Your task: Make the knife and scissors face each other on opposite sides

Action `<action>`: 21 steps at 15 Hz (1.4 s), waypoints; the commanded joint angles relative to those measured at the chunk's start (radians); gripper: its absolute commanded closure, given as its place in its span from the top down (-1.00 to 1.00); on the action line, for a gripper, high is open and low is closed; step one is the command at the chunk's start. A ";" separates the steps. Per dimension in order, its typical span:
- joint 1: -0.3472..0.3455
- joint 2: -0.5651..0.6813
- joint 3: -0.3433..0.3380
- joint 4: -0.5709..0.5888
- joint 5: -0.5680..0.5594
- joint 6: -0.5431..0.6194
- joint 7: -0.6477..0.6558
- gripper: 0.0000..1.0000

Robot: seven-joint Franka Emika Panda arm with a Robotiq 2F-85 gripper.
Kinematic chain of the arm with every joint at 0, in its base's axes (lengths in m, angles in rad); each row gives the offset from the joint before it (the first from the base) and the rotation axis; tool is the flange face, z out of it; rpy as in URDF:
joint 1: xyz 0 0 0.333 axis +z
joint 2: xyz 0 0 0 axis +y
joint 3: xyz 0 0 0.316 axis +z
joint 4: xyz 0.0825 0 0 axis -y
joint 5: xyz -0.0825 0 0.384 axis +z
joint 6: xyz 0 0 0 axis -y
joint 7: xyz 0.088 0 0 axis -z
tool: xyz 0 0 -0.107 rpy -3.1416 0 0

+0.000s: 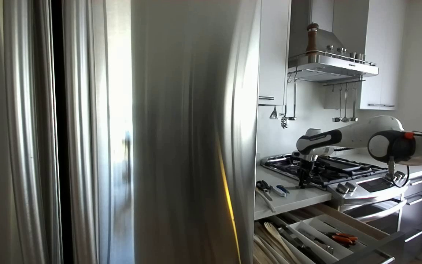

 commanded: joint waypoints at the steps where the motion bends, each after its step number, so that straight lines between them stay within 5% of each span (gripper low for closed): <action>1: 0.000 0.001 0.000 0.002 0.000 -0.001 0.000 -0.89; 20: -0.043 0.039 0.029 0.045 0.042 -0.022 -0.262 -0.89; 21: -0.043 0.041 0.027 0.048 0.046 -0.024 -0.262 -0.52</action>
